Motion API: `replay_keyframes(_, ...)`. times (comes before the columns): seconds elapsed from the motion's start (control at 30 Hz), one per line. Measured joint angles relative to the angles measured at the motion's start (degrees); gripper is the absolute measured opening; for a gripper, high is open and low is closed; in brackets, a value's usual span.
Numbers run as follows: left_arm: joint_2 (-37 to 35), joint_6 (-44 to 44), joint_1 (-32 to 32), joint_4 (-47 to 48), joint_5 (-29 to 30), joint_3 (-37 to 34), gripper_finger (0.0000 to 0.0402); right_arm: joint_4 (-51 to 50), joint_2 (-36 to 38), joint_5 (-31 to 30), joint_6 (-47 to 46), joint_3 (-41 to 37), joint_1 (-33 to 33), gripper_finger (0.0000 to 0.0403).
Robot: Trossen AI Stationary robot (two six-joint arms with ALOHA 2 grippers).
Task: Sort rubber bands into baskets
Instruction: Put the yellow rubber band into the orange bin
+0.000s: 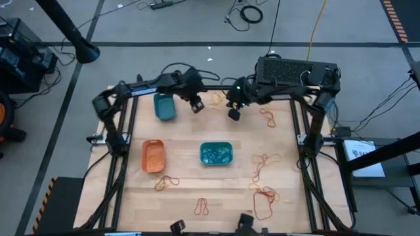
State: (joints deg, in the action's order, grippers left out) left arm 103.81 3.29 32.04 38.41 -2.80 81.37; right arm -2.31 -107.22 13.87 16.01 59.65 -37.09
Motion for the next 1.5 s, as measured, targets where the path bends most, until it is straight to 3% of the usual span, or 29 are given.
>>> replay_keyframes(0.23, -14.1, 0.6, -0.2, -23.5, -4.8, -19.3, 0.0111, -7.1, -6.0, 0.0, -0.9, 11.3, -0.4, 0.0)
replay_keyframes(0.4, -18.5, 0.6, -1.4, -38.9, -10.3, -29.2, 0.0111, -12.2, -6.0, -0.2, 1.2, 16.3, -0.3, 0.0017)
replay_keyframes(0.6, -19.3, 2.0, -1.5, -41.2, -15.0, -32.3, 0.0111, -19.4, -7.5, 0.0, 5.0, 20.9, -0.9, 0.008)
replay_keyframes(0.87, -19.3, 3.3, -1.8, -41.1, -16.8, -32.2, 0.0111, -34.4, -19.0, 0.0, 11.4, 34.8, -1.9, 0.0171)
replay_keyframes(1.1, -19.3, 3.5, -1.8, -40.5, -17.0, -32.2, 0.0111, -41.0, -25.7, 2.7, 16.6, 44.1, -1.7, 0.0209)
replay_keyframes(1.3, -19.3, 3.7, -1.8, -40.5, -17.0, -32.2, 0.0112, -40.1, -26.5, 1.1, 18.1, 45.2, -1.1, 0.0186)
replay_keyframes(1.4, -19.3, 4.8, -1.8, -40.5, -17.0, -32.2, 0.0112, -39.9, -26.5, -2.3, 18.1, 45.2, -0.3, 0.0142)
replay_keyframes(1.5, -19.3, 4.8, -1.8, -40.2, -17.0, -32.2, 0.0112, -40.5, -26.5, -3.1, 19.0, 45.2, 0.4, 0.0069)
